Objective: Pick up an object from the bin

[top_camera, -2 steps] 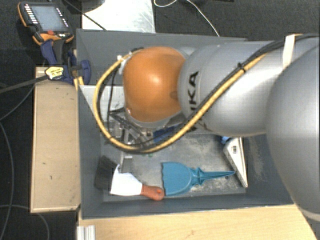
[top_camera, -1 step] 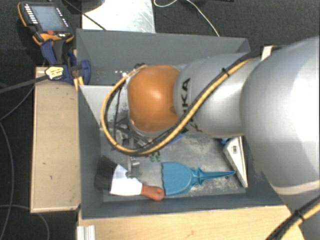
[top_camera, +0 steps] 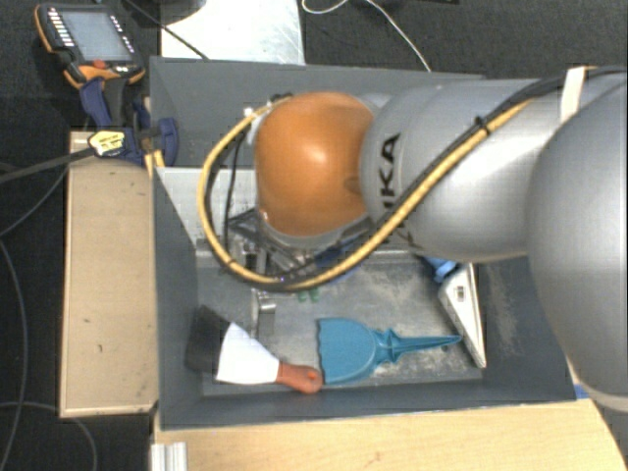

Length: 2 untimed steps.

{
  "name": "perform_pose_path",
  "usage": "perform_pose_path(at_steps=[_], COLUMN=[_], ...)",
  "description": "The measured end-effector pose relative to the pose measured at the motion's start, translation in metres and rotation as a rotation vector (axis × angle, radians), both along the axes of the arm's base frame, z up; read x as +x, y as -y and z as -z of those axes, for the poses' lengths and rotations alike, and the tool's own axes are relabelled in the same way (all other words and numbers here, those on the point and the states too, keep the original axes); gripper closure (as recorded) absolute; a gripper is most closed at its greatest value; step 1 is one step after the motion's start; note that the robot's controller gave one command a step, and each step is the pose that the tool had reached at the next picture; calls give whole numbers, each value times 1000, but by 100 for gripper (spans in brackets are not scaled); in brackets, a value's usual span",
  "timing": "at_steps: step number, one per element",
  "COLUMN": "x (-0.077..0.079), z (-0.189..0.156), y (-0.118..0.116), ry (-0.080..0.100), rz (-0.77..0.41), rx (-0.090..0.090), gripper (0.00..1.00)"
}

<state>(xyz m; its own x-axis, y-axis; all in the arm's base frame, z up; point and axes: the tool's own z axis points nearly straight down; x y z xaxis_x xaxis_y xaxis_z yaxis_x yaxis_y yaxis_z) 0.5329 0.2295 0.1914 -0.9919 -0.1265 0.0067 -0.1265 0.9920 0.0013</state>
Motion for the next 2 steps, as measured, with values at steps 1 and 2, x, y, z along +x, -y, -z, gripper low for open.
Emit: perform_pose_path(at_steps=[1,2], x=[7,16], z=[0,-94], y=[18,24], ry=[8,3], rz=[-124,-72], rx=[2,2], gripper=[0,0])
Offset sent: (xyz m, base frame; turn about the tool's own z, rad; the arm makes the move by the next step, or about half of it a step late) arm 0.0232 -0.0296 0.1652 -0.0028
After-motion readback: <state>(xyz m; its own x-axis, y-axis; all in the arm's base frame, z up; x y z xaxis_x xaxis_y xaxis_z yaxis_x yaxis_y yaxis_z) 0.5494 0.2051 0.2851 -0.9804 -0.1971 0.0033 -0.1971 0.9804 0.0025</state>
